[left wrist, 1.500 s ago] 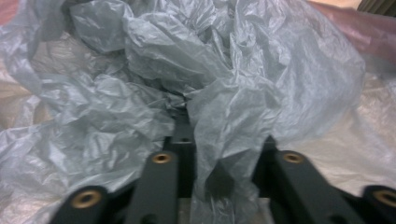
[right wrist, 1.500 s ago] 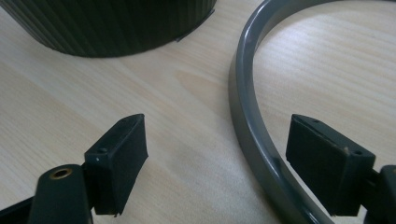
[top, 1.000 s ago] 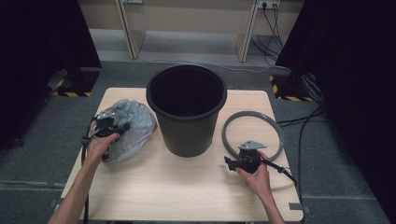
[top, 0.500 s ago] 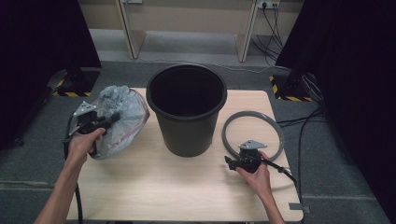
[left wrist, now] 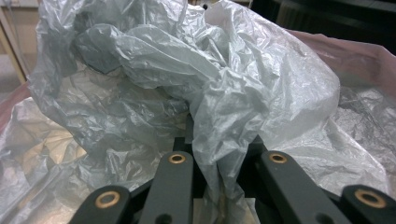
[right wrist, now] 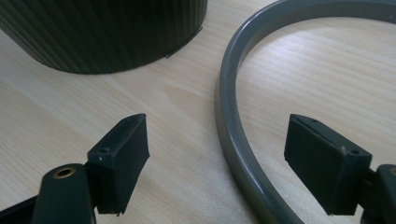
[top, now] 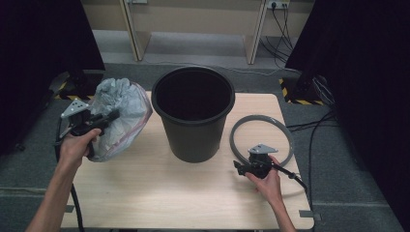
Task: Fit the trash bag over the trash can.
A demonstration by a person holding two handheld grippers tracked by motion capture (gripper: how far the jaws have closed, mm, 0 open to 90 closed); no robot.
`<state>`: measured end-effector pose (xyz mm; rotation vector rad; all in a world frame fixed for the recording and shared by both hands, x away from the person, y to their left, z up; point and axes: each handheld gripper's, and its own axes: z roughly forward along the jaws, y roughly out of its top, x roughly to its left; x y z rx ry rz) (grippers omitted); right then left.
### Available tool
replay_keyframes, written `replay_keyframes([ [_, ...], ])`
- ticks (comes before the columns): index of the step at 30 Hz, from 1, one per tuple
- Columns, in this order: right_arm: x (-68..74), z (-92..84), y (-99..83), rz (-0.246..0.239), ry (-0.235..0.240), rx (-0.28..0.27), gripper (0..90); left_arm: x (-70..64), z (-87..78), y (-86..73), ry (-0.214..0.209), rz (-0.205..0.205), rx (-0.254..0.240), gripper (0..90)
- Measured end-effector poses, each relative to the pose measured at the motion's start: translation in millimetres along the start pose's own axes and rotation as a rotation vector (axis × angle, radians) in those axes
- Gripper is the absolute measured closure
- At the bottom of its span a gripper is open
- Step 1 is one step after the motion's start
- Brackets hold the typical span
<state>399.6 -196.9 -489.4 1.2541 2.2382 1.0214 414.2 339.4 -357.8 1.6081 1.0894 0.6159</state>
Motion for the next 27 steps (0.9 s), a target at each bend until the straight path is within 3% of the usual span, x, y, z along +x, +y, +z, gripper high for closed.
replay_keyframes([
  [9, 1.0, 2.5, -1.9, -0.012, -0.01, 0.018, 22.1, -8.3, -23.9, 26.4, 0.002, 0.047, -0.072, 79.6],
  [12, 0.9, 3.1, -1.7, -0.013, -0.013, 0.019, 22.1, -9.4, -29.0, 34.8, 0.021, 0.054, -0.104, 79.6],
  [14, 1.1, 3.7, -1.8, -0.013, -0.012, 0.021, 22.1, -10.7, -29.7, 38.9, 0.005, 0.045, -0.118, 79.7],
  [24, 0.8, 3.9, -1.8, -0.017, -0.013, 0.022, 22.1, -38.2, -22.6, 62.7, -0.043, 0.089, -0.164, 79.7],
  [27, 0.3, 1.2, -0.9, -0.005, -0.01, 0.011, 22.1, -48.4, -17.3, 69.5, -0.074, 0.094, -0.177, 79.7],
])
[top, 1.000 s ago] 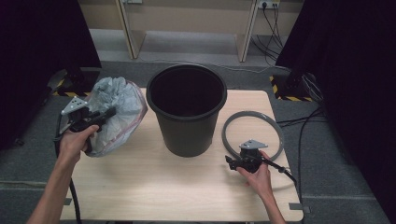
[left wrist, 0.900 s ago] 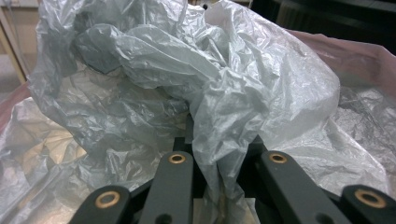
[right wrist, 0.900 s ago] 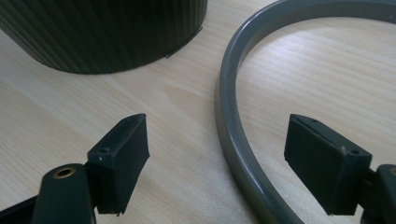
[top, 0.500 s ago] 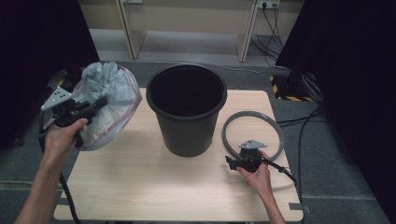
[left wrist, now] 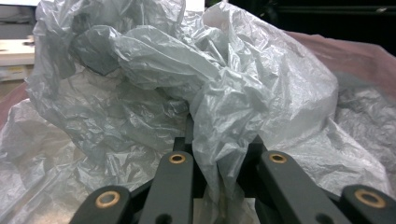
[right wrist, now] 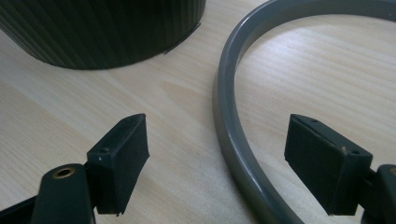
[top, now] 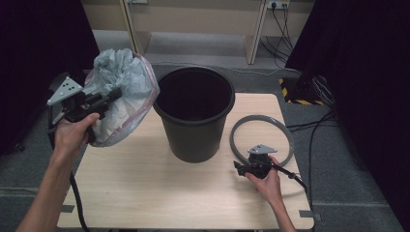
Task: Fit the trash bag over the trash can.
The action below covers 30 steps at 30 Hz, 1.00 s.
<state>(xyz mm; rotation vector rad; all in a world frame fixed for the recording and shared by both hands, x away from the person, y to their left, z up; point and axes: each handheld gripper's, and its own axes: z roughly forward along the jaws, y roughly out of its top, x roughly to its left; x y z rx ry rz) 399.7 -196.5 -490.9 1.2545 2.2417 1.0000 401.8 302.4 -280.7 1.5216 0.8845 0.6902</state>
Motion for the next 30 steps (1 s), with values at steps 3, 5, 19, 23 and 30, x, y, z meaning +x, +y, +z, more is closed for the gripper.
replay_keyframes([
  [3, -1.2, -0.9, 0.3, -0.002, -0.006, 0.0, 22.0, -10.8, 7.6, 7.5, -0.022, 0.017, -0.004, 79.7],
  [5, -1.0, 0.1, 0.1, -0.006, -0.004, 0.002, 22.0, -18.0, 13.2, 12.3, -0.037, 0.034, -0.002, 79.6],
  [19, -1.3, 0.2, 0.0, -0.011, -0.007, 0.004, 21.9, -61.2, 61.6, 37.6, -0.119, 0.093, 0.004, 79.5],
  [23, -0.7, 1.0, -0.4, -0.011, -0.002, 0.005, 21.9, -72.4, 76.3, 43.5, -0.133, 0.107, 0.022, 79.5],
  [30, -1.5, 0.7, -0.2, -0.014, -0.003, 0.008, 21.8, -92.0, 101.5, 44.1, -0.169, 0.104, 0.059, 79.3],
])
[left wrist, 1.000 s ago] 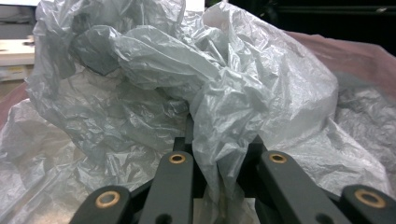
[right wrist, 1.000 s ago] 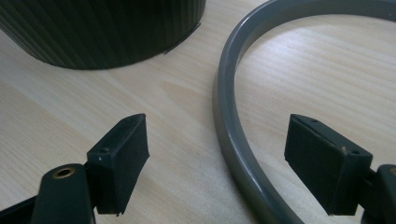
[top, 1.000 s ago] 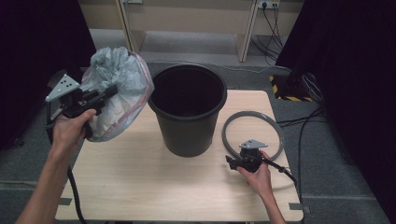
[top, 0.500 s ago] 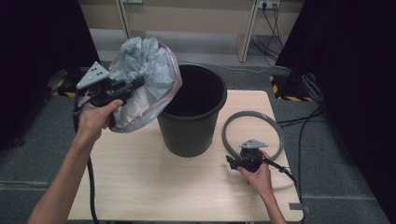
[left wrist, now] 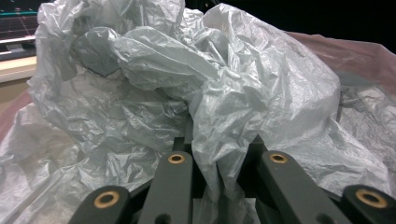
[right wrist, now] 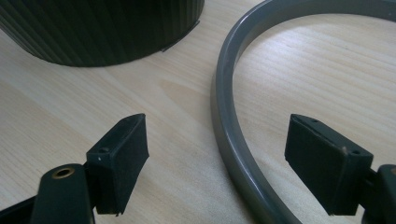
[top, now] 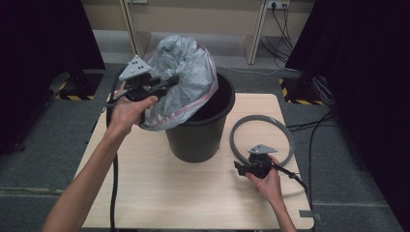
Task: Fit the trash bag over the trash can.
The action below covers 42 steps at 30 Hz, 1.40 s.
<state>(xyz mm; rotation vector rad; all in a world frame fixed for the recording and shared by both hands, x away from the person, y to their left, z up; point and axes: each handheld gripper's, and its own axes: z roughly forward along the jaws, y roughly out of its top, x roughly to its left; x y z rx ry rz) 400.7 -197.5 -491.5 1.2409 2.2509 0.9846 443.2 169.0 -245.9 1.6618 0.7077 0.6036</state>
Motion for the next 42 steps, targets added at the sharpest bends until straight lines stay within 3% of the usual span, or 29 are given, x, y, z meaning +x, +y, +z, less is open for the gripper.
replay_keyframes([
  [7, 0.7, 1.2, -0.3, -0.001, 0.003, 0.003, 21.8, -9.2, 21.5, -1.2, -0.017, 0.016, 0.04, 79.1],
  [16, 0.0, 1.0, 0.1, -0.002, 0.004, 0.001, 21.8, -19.9, 36.0, 3.1, -0.048, 0.023, 0.064, 78.0],
  [20, 0.6, 0.8, 0.1, -0.002, 0.009, -0.001, 22.0, -23.4, 40.1, 1.4, -0.073, 0.042, 0.093, 72.7],
  [24, -0.2, -0.2, 0.9, 0.0, 0.011, -0.006, 22.1, -21.0, 37.9, 2.8, -0.079, 0.005, 0.072, 57.2],
  [26, -0.4, -0.6, 1.1, 0.003, 0.008, -0.008, 22.2, -21.1, 36.4, 4.6, -0.071, 0.004, 0.065, 48.4],
  [29, -0.3, -0.6, 1.3, 0.007, 0.01, -0.007, 22.2, -19.9, 33.2, 8.9, -0.063, 0.001, 0.047, 42.4],
  [35, -1.2, -1.5, 2.1, 0.006, 0.009, -0.01, 22.3, -16.9, 22.5, 17.7, -0.087, -0.04, -0.015, 34.1],
  [42, -1.1, -1.9, 2.7, 0.014, 0.01, -0.014, 22.4, -16.1, 15.4, 19.4, -0.113, -0.057, -0.014, 29.4],
])
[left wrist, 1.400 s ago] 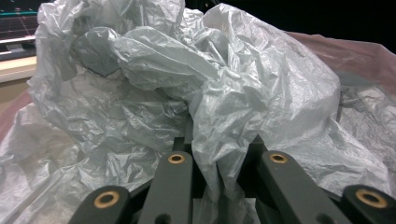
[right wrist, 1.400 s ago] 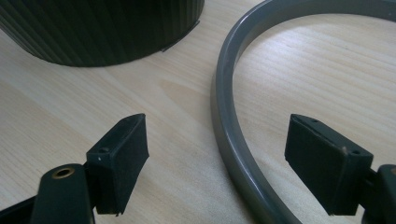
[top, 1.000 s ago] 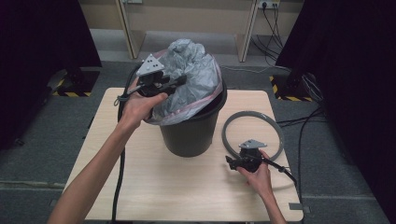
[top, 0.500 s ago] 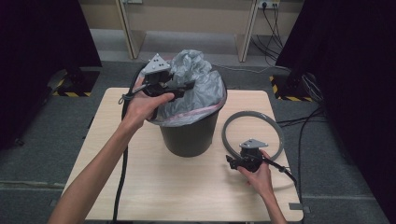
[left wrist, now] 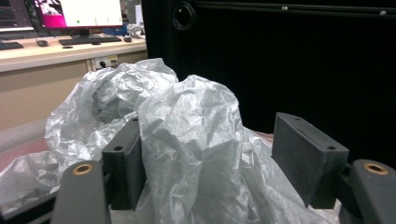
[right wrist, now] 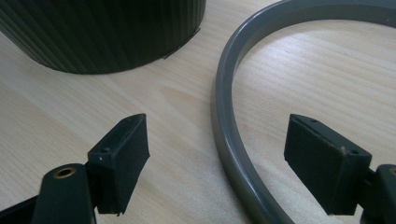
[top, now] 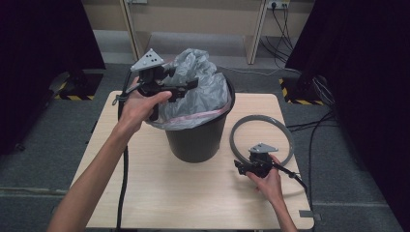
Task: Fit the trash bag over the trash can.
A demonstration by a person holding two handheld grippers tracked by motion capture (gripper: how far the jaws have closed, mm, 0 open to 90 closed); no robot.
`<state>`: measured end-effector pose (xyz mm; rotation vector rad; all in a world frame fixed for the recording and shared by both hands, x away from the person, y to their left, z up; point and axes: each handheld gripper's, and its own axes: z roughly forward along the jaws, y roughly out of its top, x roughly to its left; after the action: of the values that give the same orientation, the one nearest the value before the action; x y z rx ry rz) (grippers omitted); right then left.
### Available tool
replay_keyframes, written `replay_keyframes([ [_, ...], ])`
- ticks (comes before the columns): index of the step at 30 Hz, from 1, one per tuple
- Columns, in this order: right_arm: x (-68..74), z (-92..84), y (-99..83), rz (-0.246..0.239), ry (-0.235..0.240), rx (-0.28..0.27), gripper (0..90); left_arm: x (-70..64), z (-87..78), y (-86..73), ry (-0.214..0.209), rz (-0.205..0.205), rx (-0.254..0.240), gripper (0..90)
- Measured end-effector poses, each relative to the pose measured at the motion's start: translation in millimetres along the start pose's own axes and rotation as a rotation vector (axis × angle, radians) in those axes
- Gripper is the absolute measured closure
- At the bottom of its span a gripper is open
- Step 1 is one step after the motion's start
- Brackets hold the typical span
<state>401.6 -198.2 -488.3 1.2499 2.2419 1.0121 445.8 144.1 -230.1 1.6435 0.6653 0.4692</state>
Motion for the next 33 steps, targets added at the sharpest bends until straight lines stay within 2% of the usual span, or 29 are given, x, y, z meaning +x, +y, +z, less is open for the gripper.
replay_keyframes([
  [4, -0.1, 0.6, 0.2, -0.001, 0.002, 0.002, 22.4, -1.4, 5.2, -3.2, -0.006, 0.0, 0.027, 26.7],
  [10, -1.3, -0.1, 0.9, -0.005, 0.003, -0.004, 22.6, -4.5, 5.8, -4.7, -0.023, -0.014, 0.079, 17.3],
  [13, -0.9, 0.1, 0.6, -0.004, 0.002, 0.0, 22.5, -5.8, 2.9, -4.8, -0.013, -0.005, 0.08, 15.7],
  [16, -0.7, 0.0, 0.6, -0.003, 0.003, -0.002, 22.7, -6.6, 0.0, -5.4, 0.006, 0.019, 0.114, 14.9],
  [18, -1.0, 0.0, 0.6, -0.005, 0.001, 0.0, 22.6, -7.6, 1.1, -7.6, -0.006, 0.02, 0.141, 14.8],
  [20, -1.1, -0.3, 1.4, -0.002, 0.006, -0.007, 22.9, -9.1, 3.5, -10.2, 0.006, 0.049, 0.166, 14.8],
  [22, -1.7, -2.7, 2.8, 0.008, 0.013, -0.015, 22.9, -8.4, 5.1, -12.0, 0.012, 0.049, 0.166, 14.8],
  [24, -3.3, -7.9, 6.4, 0.008, 0.009, -0.026, 22.8, -6.5, 5.7, -13.3, 0.005, 0.028, 0.155, 14.8],
  [26, -5.0, -15.4, 12.7, 0.01, 0.003, -0.055, 22.8, -6.2, 8.6, -14.5, 0.002, 0.025, 0.16, 14.9],
  [30, -5.9, -30.1, 28.9, -0.003, -0.013, -0.107, 23.0, -12.0, 20.5, -14.6, -0.006, 0.016, 0.146, 15.8],
  [33, -5.7, -40.0, 40.0, -0.01, -0.019, -0.135, 23.0, -15.6, 26.2, -13.8, -0.01, 0.025, 0.132, 16.3],
])
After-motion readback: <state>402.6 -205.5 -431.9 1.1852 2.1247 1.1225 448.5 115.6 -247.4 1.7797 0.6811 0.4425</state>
